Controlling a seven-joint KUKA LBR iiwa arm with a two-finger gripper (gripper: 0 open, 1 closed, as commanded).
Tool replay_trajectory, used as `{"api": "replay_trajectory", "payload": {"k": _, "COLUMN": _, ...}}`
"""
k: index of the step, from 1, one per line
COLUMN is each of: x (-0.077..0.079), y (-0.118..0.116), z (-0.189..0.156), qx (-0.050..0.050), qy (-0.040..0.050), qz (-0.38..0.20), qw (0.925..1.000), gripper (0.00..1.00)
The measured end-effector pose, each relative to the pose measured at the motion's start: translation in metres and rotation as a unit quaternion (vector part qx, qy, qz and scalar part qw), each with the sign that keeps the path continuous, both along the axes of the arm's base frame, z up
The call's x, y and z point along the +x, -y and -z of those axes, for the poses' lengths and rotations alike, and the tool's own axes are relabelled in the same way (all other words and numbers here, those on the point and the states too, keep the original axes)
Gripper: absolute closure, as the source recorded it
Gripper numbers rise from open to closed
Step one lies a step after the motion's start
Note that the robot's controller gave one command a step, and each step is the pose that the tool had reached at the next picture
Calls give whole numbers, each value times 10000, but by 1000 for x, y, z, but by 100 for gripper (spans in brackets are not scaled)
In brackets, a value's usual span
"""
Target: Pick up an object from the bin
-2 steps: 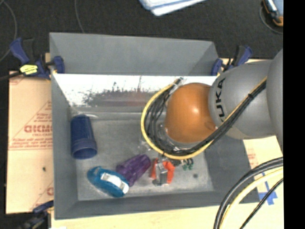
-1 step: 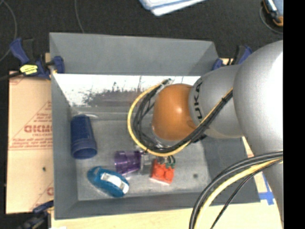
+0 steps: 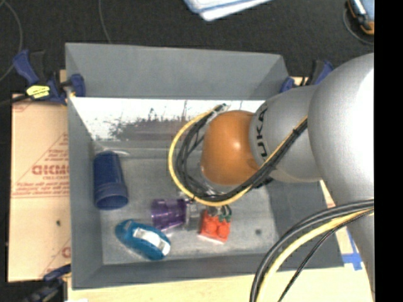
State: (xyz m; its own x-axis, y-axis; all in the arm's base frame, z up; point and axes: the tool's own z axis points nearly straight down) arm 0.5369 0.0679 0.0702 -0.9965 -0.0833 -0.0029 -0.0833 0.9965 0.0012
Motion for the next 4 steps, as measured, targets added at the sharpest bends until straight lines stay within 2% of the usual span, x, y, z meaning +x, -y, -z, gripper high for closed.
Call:
{"api": "replay_trajectory", "payload": {"k": 1, "x": 0, "y": 5, "z": -47, "qx": 7, "qy": 35, "qz": 111, "qw": 9999, "gripper": 100}}
{"api": "replay_trajectory", "payload": {"k": 2, "x": 7, "y": -1, "z": -64, "qx": 12, "qy": 39, "qz": 318, "qw": 9995, "gripper": 100}}
{"api": "replay_trajectory", "payload": {"k": 3, "x": 7, "y": 8, "z": -144, "qx": 6, "qy": 45, "qz": 85, "qw": 10000, "gripper": 100}}
{"api": "replay_trajectory", "payload": {"k": 4, "x": 7, "y": 8, "z": -145, "qx": 11, "qy": 45, "qz": 90, "qw": 9999, "gripper": 100}}
